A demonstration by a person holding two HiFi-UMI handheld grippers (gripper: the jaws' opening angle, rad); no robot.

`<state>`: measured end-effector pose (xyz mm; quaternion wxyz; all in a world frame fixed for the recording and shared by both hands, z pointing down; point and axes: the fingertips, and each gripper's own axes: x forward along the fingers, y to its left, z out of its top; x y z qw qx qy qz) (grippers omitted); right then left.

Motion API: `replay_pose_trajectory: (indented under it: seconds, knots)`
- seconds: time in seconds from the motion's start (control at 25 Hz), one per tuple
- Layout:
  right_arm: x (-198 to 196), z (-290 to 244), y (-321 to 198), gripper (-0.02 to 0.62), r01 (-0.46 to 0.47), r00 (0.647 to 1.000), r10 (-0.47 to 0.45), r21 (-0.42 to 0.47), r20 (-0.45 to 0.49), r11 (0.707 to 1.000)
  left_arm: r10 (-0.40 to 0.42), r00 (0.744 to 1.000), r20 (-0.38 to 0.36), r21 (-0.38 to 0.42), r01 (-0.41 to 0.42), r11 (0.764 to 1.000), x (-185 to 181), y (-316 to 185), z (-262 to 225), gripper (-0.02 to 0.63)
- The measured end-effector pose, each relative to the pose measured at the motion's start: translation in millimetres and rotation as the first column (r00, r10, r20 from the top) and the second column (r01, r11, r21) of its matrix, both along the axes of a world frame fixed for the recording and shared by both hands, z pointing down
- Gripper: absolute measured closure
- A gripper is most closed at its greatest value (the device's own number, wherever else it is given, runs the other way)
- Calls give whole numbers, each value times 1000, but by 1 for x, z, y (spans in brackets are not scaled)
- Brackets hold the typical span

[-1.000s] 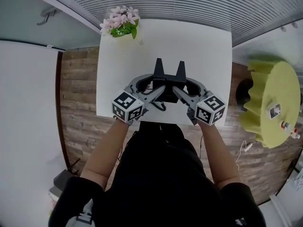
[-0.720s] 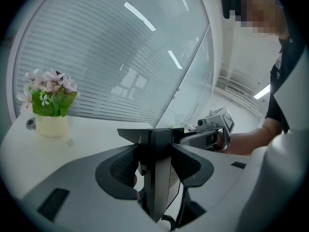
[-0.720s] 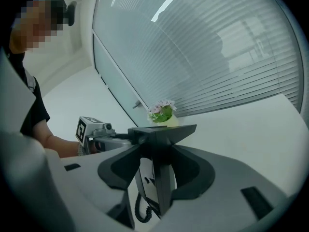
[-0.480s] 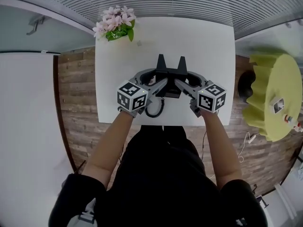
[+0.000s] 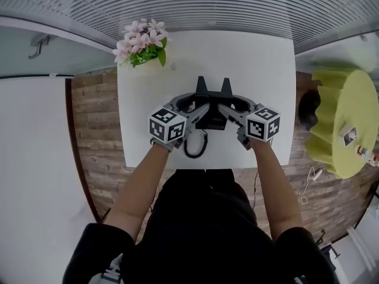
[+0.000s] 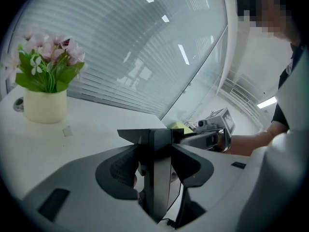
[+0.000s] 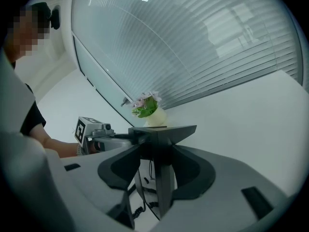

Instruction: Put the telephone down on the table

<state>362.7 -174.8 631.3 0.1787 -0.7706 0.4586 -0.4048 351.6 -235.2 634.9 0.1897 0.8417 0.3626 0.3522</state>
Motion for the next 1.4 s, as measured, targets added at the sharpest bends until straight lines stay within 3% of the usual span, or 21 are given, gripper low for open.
replay_pose_trajectory:
  seconds: [0.84,1.4]
  knots:
    - [43,44,-11,382,-43,984,43,-7,175,999,-76,981,180,-28,82,996,38,-11,44,388]
    - [45,46,-10,377,-48,979,54,-34,198,998,-125,979,158,-21,130,991,40,-12,44,383]
